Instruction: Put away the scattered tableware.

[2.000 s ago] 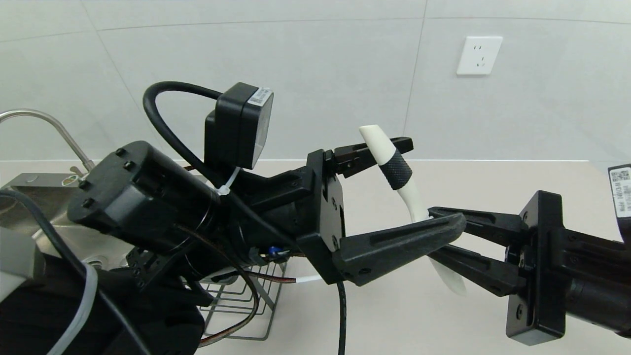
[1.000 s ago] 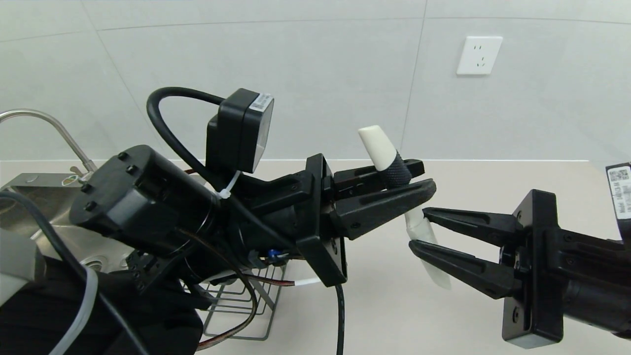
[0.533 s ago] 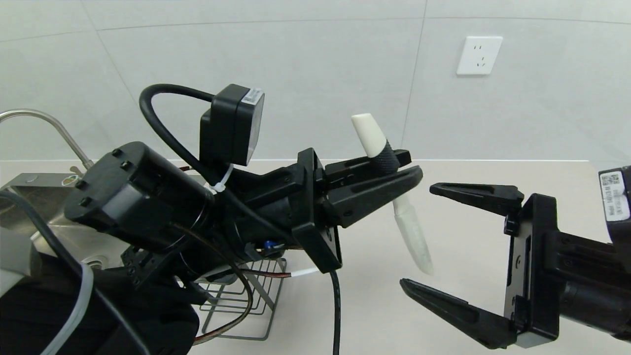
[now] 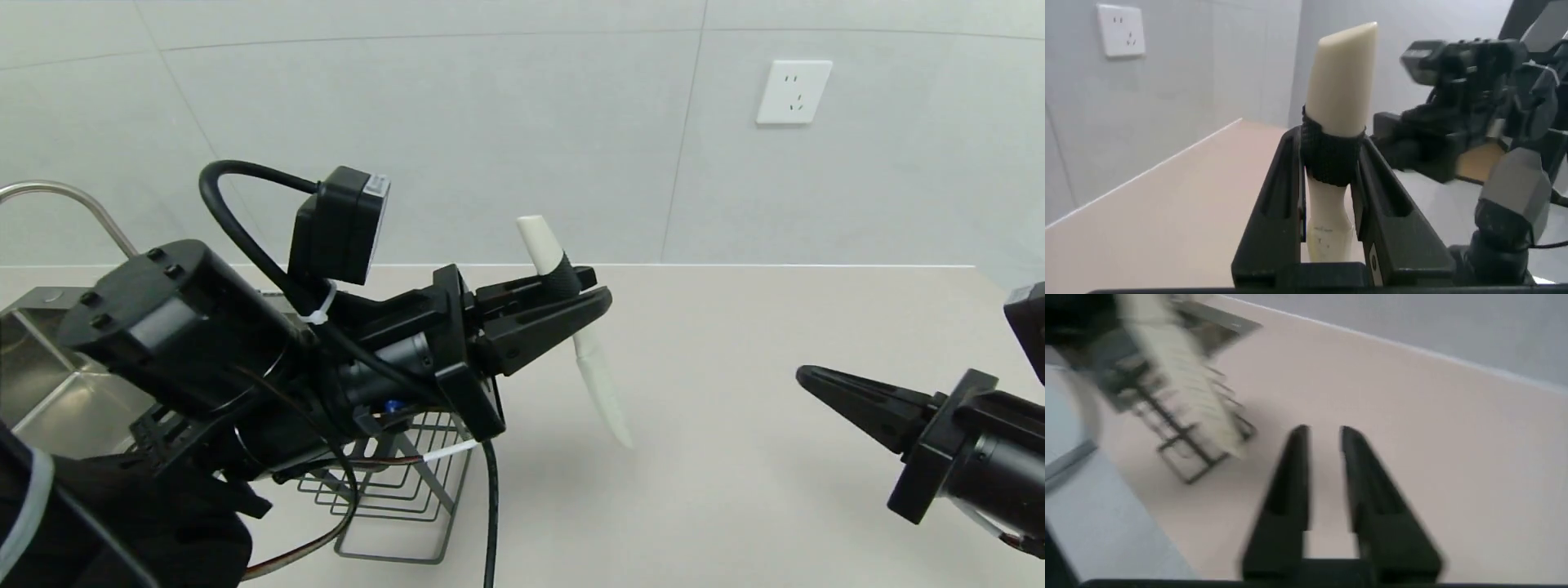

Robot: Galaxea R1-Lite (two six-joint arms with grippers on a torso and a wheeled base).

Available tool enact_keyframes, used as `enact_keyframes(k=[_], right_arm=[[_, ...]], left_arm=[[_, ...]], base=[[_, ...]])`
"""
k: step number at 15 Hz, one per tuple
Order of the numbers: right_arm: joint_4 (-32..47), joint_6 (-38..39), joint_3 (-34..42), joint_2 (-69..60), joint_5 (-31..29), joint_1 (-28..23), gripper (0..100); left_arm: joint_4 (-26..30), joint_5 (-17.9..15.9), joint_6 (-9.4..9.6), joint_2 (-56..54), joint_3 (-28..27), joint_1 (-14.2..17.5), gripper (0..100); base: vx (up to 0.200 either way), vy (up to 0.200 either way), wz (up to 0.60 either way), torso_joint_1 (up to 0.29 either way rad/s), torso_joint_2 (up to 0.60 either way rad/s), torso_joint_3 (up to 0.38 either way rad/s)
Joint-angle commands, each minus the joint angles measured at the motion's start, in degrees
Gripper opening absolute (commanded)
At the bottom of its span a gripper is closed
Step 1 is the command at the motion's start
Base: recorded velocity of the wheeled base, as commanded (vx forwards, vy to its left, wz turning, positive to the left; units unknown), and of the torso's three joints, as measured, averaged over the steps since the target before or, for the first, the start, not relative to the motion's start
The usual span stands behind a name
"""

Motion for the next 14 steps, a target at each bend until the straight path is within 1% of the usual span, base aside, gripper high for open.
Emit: enact_keyframes(k=[1,2,3,4,5,6,7,8,9,10,11,12,14], right_arm=[[-0.49,-0.52,10.99,-4.92,1.61,-11.27,0],[-0.49,-1.13,12.13,-7.21,1.70,-11.44,0],[-0.49,-4.21,12.75,-11.87,2.75,-13.82,0],[-0.49,-7.46,13.72,-16.88,6.00,-17.86,0],[-0.40,-8.95,14.60,-18.90,7.15,-19.18,0],[0.12,-12.73,16.88,-26.89,9.96,-25.16,0],[0.74,-13.44,18.55,-31.55,10.93,-28.67,0],[2.50,-13.61,19.52,-39.64,11.63,-30.87,0],[5.05,-13.70,19.52,-46.41,11.81,-31.22,0],[9.88,-13.70,19.52,-52.73,11.81,-31.57,0],[16.38,-13.79,19.52,-59.41,11.89,-31.31,0],[24.65,-13.96,19.52,-65.74,11.98,-30.96,0],[28.16,-13.44,19.52,-67.24,11.81,-33.51,0]], left_arm=[[9.03,1.95,1.90,-8.94,0.42,1.25,0],[10.61,2.74,3.39,-9.56,0.60,1.34,0],[11.67,3.79,6.73,-9.91,0.77,1.51,0],[11.67,4.32,10.16,-9.73,1.04,1.51,0],[11.76,4.41,11.30,-9.64,1.04,1.51,0],[11.76,4.41,14.20,-9.64,1.56,1.51,0],[11.93,4.50,14.64,-9.91,2.00,1.60,0],[11.93,4.76,14.73,-10.79,2.53,2.31,0],[12.02,4.76,14.73,-11.84,2.53,2.74,0],[12.02,4.85,14.73,-12.54,2.44,3.36,0],[12.20,4.85,14.82,-13.42,2.71,4.33,0],[12.81,4.85,14.82,-14.30,2.71,5.65,0],[14.57,4.85,14.82,-16.15,2.62,7.49,0]], base=[[0.000,0.000,0.00,0.000,0.00,0.000],[0.000,0.000,0.00,0.000,0.00,0.000],[0.000,0.000,0.00,0.000,0.00,0.000],[0.000,0.000,0.00,0.000,0.00,0.000],[0.000,0.000,0.00,0.000,0.00,0.000],[0.000,0.000,0.00,0.000,0.00,0.000],[0.000,0.000,0.00,0.000,0.00,0.000],[0.000,0.000,0.00,0.000,0.00,0.000],[0.000,0.000,0.00,0.000,0.00,0.000],[0.000,0.000,0.00,0.000,0.00,0.000],[0.000,0.000,0.00,0.000,0.00,0.000],[0.000,0.000,0.00,0.000,0.00,0.000],[0.000,0.000,0.00,0.000,0.00,0.000]])
